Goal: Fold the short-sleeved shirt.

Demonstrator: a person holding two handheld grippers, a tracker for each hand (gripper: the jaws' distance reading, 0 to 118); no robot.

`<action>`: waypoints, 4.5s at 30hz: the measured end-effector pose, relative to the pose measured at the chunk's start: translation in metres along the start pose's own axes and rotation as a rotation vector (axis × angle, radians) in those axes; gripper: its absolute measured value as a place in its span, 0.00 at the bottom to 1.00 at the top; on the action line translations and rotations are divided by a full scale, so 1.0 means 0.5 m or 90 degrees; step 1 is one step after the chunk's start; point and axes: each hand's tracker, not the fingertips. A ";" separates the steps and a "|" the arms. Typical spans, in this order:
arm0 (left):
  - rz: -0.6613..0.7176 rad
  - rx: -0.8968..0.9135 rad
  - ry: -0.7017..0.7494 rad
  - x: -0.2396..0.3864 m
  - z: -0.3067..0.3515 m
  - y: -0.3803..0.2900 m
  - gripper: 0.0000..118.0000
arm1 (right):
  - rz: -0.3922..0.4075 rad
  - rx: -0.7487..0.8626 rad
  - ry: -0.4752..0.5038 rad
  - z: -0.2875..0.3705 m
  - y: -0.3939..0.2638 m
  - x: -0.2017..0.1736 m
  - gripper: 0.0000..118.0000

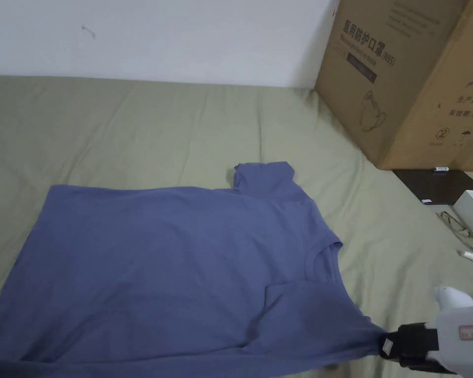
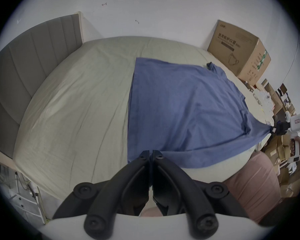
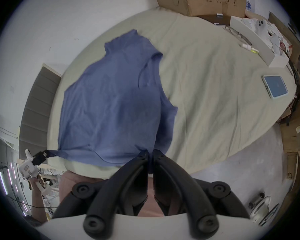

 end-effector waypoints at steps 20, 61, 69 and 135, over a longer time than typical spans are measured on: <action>0.058 0.028 0.024 -0.058 -0.275 0.297 0.01 | -0.080 -0.003 -0.017 -0.188 0.388 -0.067 0.04; 0.119 -0.148 0.051 -0.108 -0.353 0.122 1.00 | 0.102 0.244 0.087 0.005 -0.007 -0.272 0.01; 0.093 -0.112 0.140 -0.041 -0.351 0.094 1.00 | 0.018 0.210 0.107 -0.026 0.007 -0.217 0.01; 0.127 -0.153 -0.066 -0.126 0.022 -0.003 0.93 | 0.059 -0.085 -0.086 -0.007 0.059 -0.026 0.97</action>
